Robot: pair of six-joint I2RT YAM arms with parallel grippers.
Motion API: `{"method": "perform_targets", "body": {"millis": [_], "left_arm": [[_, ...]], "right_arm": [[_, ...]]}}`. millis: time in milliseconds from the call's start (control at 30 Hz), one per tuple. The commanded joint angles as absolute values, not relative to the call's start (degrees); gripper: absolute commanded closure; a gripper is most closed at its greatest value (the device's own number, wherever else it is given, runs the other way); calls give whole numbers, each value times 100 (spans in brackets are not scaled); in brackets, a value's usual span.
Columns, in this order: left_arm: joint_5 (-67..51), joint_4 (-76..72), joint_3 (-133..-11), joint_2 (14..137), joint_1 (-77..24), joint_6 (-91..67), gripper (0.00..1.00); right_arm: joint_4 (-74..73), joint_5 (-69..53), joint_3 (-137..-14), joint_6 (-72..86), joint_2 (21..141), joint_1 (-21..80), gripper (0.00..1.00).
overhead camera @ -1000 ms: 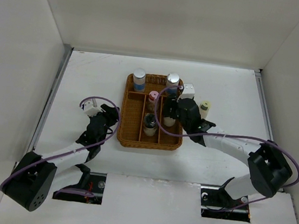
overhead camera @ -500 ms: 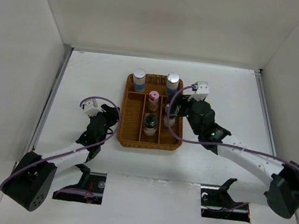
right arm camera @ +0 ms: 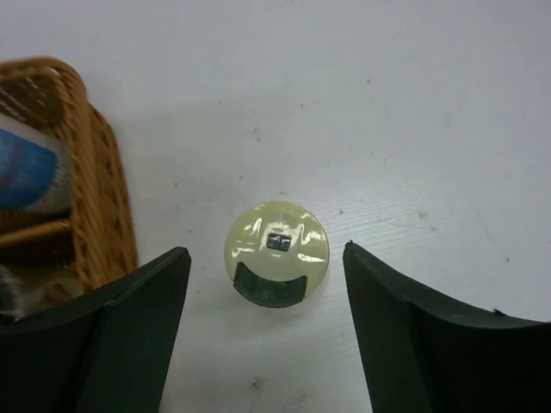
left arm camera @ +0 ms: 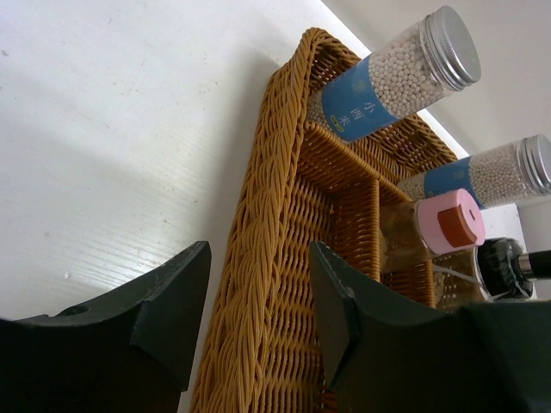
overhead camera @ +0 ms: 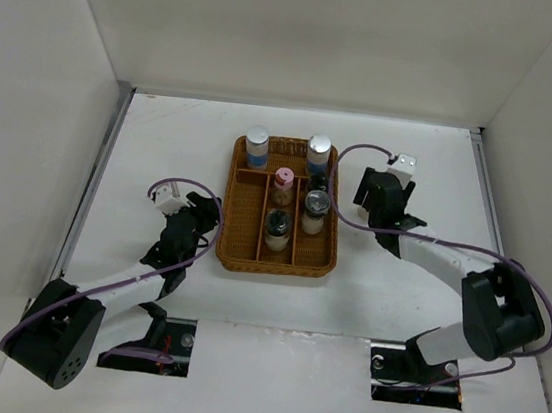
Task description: Organize the condiment bottles
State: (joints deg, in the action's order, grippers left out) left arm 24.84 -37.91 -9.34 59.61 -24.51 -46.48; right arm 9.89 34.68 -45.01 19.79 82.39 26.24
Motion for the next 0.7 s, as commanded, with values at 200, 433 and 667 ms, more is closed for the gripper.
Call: {"method": "perform_targets", "body": {"millis": [200, 433, 667], "left_arm": [[2408, -4104, -949, 5942, -2448, -4720, 53], [2408, -4104, -958, 5959, -2474, -4728, 53], [2399, -4104, -993, 6020, -2474, -4720, 52]], "right_arm": [[1019, 3419, -4975, 2355, 8780, 2360, 41], [1178, 3621, -4747, 2224, 8212, 2578, 56], [-51, 3481, -4316, 2223, 6594, 3588, 56]]}}
